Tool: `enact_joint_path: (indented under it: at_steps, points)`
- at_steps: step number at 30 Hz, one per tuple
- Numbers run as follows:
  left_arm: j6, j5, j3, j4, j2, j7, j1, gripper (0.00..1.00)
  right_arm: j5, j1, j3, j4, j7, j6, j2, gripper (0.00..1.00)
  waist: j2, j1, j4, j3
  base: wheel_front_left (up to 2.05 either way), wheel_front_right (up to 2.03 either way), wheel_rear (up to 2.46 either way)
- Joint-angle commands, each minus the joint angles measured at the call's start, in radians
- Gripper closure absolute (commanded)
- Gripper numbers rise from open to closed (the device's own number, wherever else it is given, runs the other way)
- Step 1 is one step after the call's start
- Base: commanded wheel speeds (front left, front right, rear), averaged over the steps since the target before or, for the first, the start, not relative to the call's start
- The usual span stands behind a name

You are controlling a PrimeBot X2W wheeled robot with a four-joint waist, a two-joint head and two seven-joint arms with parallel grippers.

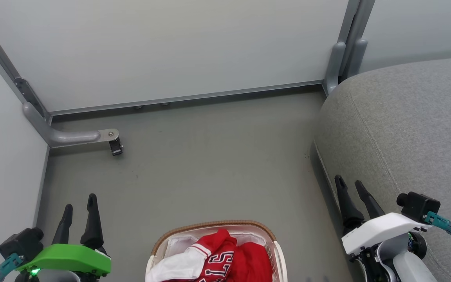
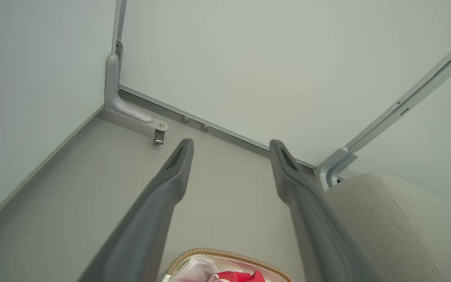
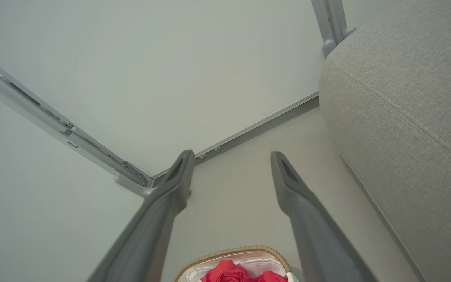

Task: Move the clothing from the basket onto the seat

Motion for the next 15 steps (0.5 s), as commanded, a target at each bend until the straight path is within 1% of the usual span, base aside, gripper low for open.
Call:
enact_joint_path:
  at_steps: [1, 15]
  points:
    - [-0.003, 0.038, -0.002, -0.007, 0.014, -0.010, 0.004, 0.00, -0.037, -0.019, 0.004, -0.002, -0.011, 0.000, -0.004, 0.00, 0.0000, 0.0000, 0.000, 0.000, 0.00, 0.00, 0.00]
    - [-0.004, 0.179, 0.003, -0.005, 0.014, -0.046, 0.023, 0.00, -0.190, -0.015, -0.001, 0.020, -0.047, 0.000, 0.001, 0.00, 0.0000, 0.0000, -0.001, 0.002, 0.00, 0.00, 0.00]
